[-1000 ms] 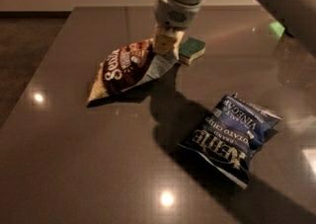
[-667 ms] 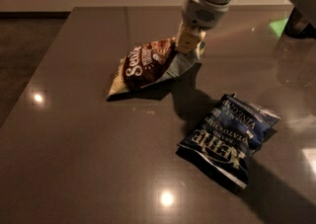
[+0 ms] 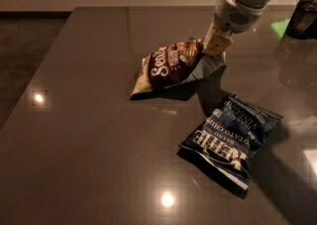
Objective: Move brown chip bag near sponge
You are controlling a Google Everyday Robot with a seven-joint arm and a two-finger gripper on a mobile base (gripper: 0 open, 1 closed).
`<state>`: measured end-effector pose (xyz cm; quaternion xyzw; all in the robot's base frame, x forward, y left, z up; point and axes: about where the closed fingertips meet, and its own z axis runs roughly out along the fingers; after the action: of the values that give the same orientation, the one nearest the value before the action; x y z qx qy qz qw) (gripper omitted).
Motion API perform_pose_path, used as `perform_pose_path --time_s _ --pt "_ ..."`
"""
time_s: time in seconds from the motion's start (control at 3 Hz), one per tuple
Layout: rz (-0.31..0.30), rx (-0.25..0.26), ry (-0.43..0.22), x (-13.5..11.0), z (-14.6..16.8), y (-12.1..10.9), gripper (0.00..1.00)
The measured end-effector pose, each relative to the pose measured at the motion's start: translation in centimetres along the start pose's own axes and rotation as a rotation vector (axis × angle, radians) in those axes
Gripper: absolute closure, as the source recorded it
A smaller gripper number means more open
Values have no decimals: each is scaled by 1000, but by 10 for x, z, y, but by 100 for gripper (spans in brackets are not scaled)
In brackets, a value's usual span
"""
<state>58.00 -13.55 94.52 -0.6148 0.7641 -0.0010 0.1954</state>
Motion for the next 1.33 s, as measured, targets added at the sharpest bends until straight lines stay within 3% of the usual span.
perform_pose_path --time_s 0.33,0.67,1.33 --pt "29 18 2 16 -8 -9 85" --pt "33 30 -2 23 -13 -11 63" --pt "27 5 -11 25 -7 -3 15"
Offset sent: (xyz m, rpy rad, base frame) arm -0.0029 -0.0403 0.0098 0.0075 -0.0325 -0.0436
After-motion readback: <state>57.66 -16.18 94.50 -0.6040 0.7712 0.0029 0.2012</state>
